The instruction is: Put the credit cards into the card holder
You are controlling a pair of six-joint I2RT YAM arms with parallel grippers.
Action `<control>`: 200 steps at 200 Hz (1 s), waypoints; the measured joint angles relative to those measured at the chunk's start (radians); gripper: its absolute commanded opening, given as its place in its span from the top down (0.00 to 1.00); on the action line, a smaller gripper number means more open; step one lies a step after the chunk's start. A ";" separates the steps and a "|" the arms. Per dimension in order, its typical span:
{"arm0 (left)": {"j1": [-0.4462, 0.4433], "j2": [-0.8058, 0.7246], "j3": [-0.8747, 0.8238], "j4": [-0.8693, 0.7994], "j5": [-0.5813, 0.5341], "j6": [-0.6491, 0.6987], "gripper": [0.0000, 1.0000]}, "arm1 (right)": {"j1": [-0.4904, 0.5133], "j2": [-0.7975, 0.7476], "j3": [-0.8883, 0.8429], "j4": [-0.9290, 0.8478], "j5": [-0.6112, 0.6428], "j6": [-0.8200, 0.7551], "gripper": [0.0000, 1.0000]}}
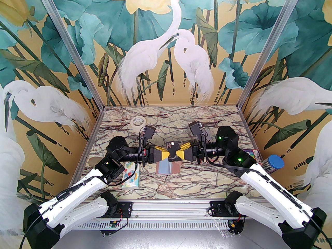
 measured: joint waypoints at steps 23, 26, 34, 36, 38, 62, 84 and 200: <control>0.000 0.006 0.006 -0.008 0.013 0.000 1.00 | 0.000 -0.004 0.000 -0.015 -0.002 -0.023 0.89; 0.000 0.006 0.006 -0.010 0.013 0.000 1.00 | 0.000 -0.004 0.000 -0.018 -0.003 -0.023 0.89; 0.000 0.006 0.006 -0.011 0.019 0.000 1.00 | 0.000 -0.006 0.000 -0.023 -0.003 -0.028 0.92; 0.000 0.006 0.006 -0.011 0.020 0.000 1.00 | 0.000 -0.006 0.000 -0.025 -0.003 -0.030 0.92; 0.000 0.006 0.006 -0.011 0.021 0.000 1.00 | 0.000 -0.006 0.000 -0.026 -0.003 -0.030 0.93; -0.001 0.006 0.006 -0.014 0.030 0.001 1.00 | 0.000 -0.006 0.000 -0.038 -0.002 -0.039 0.93; -0.001 0.005 0.006 -0.021 0.031 0.002 1.00 | 0.000 -0.007 0.000 -0.044 -0.002 -0.041 0.91; -0.001 0.005 0.006 -0.042 0.046 0.005 1.00 | 0.000 -0.008 0.000 -0.059 -0.018 -0.048 0.89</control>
